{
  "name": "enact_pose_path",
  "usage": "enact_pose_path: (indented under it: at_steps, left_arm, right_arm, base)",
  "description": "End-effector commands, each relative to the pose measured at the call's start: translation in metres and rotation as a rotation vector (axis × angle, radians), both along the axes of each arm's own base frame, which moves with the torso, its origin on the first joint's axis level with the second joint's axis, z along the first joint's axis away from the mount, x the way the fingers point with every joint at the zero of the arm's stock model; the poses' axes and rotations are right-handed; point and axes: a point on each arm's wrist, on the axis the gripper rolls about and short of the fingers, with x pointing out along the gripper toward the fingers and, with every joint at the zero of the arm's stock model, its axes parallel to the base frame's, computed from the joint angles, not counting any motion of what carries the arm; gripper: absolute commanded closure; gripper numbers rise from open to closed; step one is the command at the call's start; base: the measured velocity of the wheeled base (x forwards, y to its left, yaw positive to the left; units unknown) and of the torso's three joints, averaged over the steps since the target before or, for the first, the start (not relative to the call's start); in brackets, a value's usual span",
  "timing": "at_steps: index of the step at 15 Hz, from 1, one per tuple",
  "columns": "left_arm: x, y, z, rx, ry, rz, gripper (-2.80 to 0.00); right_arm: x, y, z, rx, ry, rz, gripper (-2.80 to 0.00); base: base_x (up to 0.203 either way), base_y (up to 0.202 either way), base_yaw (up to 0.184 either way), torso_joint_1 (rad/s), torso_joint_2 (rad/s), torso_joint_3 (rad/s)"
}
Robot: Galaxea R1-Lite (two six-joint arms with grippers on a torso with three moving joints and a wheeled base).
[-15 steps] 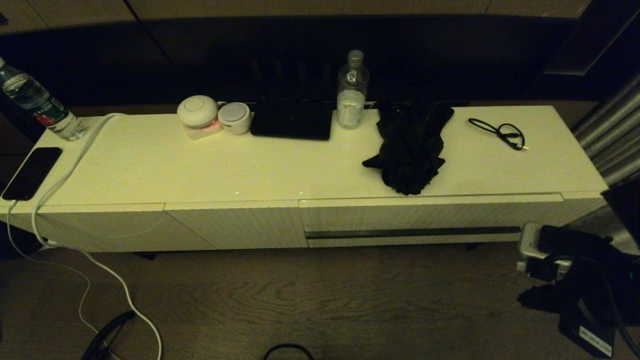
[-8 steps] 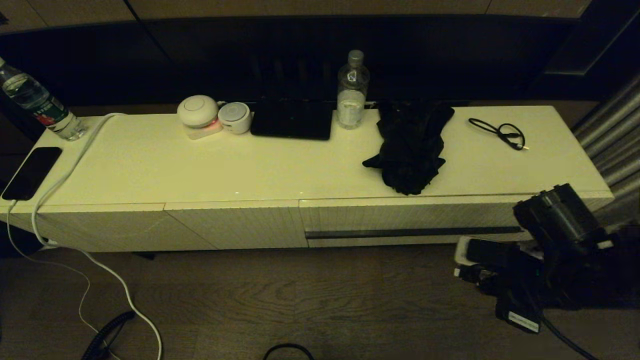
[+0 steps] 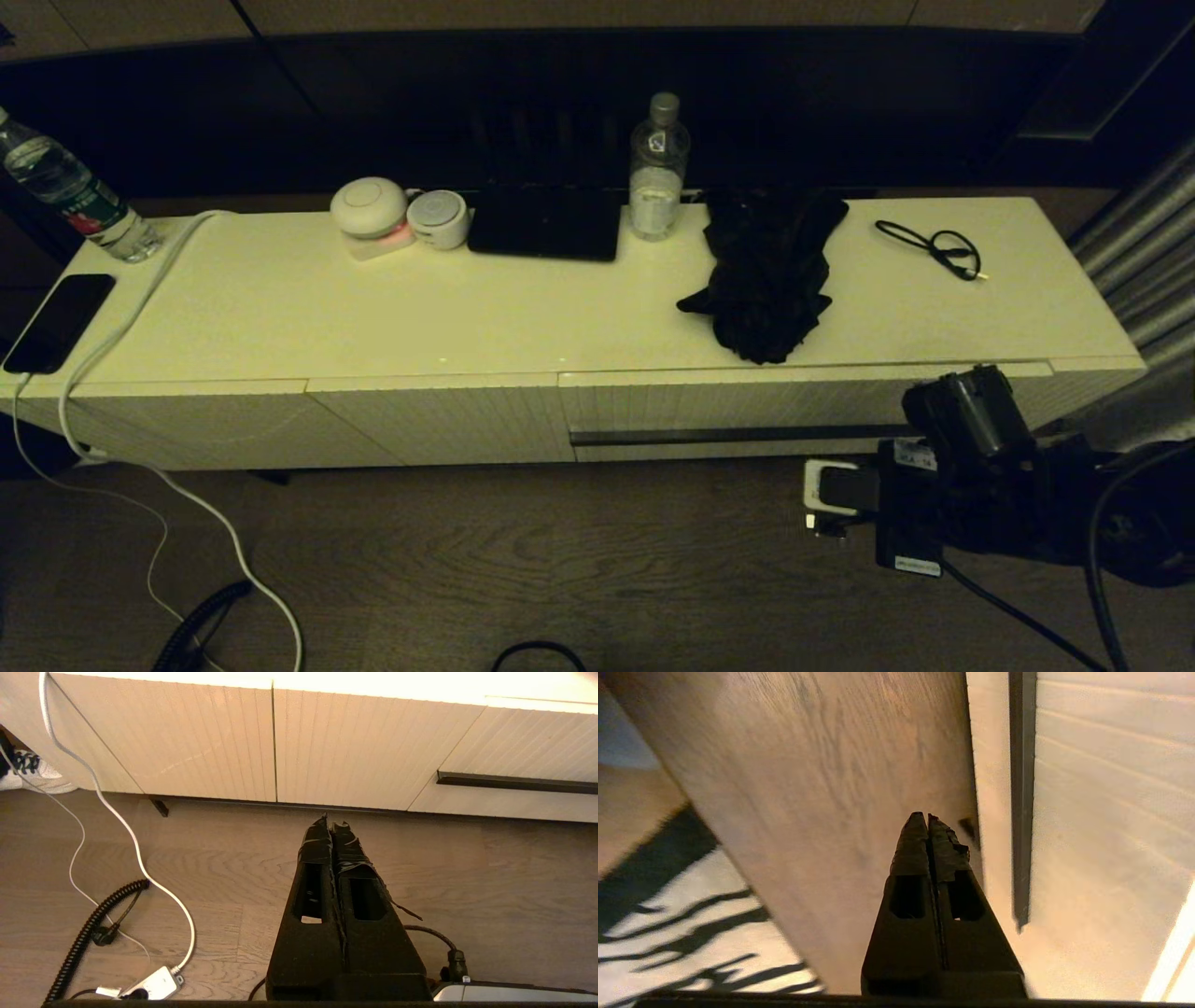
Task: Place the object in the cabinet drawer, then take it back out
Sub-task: Open the drawer
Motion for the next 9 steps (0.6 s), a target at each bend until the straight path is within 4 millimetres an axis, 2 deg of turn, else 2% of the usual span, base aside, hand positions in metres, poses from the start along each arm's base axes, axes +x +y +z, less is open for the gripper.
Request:
enact_pose_path:
  at_steps: [1,9]
  left_arm:
    - [0.0,0.0,0.0,0.0,-0.002,0.001,0.0]
    - [0.0,0.0,0.0,0.0,-0.002,0.001,0.0]
  right_arm:
    - [0.007,-0.001,-0.017,-0.036,0.018,0.04,0.0]
    - [0.028,0.013,-0.06,-0.063,-0.099,0.156,0.0]
  base:
    - [0.0,0.0,0.0,0.0,0.0,0.0]
    - [0.0,0.0,0.0,0.0,0.0,0.0]
